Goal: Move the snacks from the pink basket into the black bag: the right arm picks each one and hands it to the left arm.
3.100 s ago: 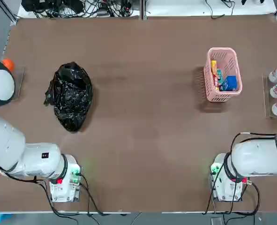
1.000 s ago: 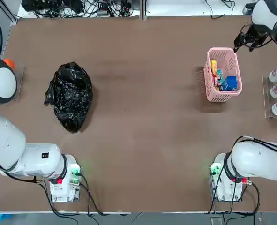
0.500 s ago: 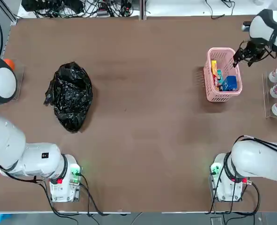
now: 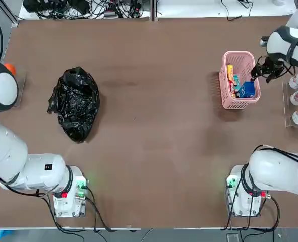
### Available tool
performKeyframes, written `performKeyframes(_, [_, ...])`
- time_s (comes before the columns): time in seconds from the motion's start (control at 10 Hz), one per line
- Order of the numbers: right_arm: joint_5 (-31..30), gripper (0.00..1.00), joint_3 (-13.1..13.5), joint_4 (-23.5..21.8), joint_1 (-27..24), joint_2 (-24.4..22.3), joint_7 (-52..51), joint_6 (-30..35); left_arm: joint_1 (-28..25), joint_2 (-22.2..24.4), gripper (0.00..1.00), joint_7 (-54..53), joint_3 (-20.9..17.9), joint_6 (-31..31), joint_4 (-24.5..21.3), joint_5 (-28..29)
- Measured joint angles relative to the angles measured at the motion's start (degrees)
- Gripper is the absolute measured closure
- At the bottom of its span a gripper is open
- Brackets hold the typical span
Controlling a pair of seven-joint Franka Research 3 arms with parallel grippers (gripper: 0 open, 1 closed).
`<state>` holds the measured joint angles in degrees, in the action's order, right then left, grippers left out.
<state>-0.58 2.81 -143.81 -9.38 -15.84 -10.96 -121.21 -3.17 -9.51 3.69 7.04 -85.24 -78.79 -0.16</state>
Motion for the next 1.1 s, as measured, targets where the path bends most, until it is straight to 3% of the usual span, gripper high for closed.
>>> performKeyframes(0.4, [0.92, 0.00, -0.01, -1.48, -0.23, 0.00, 0.24, -0.41, 0.05, 0.00, 0.00, 0.00, -0.19, -0.06, -0.01, 1.30])
performKeyframes(0.8, [2.54, 0.00, -0.42, -1.65, 1.14, 0.00, 1.02, -1.05, 1.44, -0.34, 0.00, -0.88, -4.33, -3.30, -1.34, 1.09])
performKeyframes(1.1, [2.68, 0.00, -0.62, -4.49, 3.31, 0.00, 1.98, -6.63, 2.43, -0.46, 0.00, -1.42, -4.99, -5.56, -2.90, 1.01])
